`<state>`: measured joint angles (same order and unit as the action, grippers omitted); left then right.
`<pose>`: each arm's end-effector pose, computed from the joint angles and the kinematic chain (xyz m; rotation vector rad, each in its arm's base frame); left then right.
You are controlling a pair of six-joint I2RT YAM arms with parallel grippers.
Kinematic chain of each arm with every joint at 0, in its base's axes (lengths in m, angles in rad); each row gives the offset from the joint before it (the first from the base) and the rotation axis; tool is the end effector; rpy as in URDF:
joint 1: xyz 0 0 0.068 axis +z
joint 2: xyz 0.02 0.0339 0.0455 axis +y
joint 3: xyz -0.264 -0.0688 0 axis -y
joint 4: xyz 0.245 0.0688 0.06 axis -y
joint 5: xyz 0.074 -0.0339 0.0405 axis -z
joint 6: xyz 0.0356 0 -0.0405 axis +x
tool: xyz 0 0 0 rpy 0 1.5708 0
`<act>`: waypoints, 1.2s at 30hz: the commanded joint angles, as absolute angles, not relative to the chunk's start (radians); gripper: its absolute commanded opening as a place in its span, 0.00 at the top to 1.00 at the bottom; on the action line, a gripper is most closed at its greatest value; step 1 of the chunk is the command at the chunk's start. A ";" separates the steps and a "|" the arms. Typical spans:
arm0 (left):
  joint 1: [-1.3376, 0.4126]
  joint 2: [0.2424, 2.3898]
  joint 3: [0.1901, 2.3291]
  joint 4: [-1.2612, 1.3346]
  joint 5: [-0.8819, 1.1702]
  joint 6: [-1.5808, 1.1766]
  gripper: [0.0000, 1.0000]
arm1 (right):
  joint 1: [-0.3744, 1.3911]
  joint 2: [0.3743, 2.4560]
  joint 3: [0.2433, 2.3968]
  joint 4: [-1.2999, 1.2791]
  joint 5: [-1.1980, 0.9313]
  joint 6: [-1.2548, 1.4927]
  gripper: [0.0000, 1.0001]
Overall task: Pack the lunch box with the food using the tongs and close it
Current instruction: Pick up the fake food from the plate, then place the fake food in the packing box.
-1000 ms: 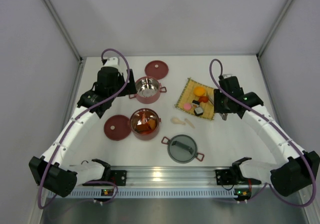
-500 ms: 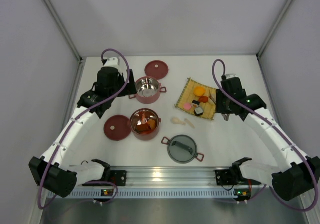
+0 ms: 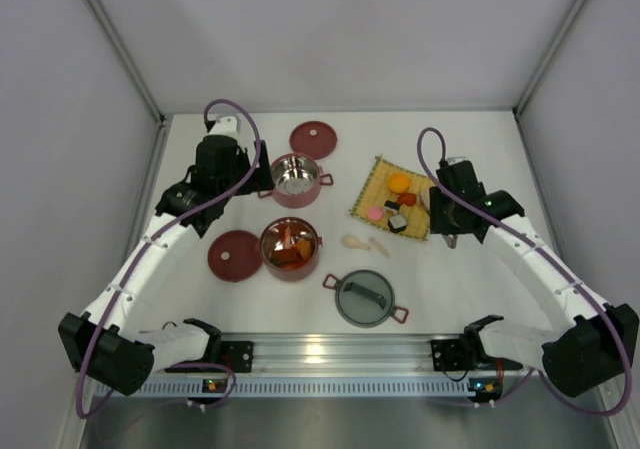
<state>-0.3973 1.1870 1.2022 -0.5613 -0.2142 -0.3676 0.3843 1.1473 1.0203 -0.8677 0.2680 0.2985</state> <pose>0.2410 -0.0929 0.3655 -0.0961 2.1094 -0.2322 0.2086 0.0742 0.2918 -0.0075 2.5141 -0.0699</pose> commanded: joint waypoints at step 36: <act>-0.400 1.172 1.216 -0.551 -0.195 -0.373 0.01 | 0.580 1.400 1.503 -0.861 0.190 0.313 0.83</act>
